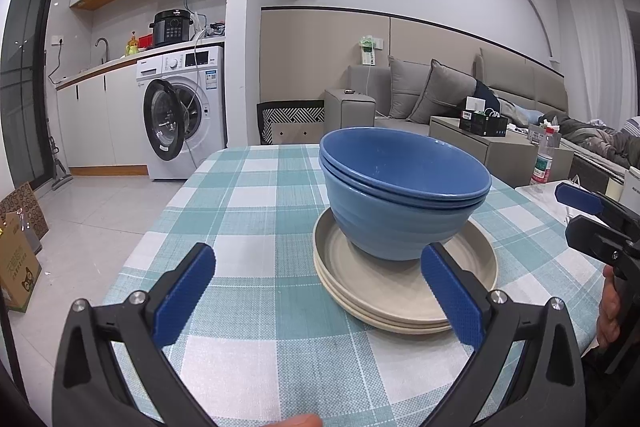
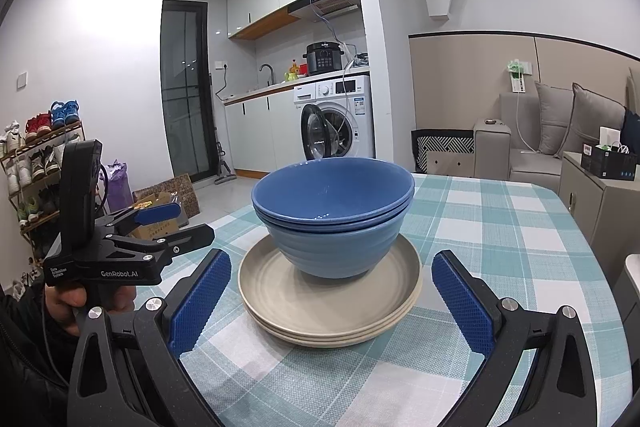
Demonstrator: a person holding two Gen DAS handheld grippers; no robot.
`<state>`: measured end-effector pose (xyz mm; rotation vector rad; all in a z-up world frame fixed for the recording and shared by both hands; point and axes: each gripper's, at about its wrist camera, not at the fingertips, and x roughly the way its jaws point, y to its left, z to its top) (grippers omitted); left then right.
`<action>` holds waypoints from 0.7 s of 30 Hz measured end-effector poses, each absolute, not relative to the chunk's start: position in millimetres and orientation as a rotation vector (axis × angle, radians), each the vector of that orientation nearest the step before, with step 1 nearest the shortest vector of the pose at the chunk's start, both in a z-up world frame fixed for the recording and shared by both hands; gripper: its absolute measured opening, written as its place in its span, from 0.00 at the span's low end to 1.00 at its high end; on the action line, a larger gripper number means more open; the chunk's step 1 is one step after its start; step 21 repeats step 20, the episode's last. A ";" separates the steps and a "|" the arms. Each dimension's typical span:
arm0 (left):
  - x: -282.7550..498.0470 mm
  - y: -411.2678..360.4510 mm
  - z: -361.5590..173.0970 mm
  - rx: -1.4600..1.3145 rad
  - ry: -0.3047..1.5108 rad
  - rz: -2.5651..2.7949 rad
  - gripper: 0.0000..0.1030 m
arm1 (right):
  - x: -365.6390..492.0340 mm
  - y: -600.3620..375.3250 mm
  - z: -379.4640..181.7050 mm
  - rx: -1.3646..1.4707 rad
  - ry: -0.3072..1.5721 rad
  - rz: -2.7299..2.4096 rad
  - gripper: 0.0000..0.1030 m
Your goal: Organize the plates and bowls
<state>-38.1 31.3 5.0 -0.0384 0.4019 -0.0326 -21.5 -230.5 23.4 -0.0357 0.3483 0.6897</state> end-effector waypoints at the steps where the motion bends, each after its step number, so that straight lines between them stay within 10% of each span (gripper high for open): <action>1: -37.9 31.3 4.8 -0.039 0.402 -0.032 1.00 | -21.4 -230.1 23.3 -0.035 0.348 0.690 0.99; 21: -37.9 30.2 2.7 -0.050 0.407 -0.039 1.00 | -23.0 -227.4 22.1 -0.033 0.355 0.694 0.99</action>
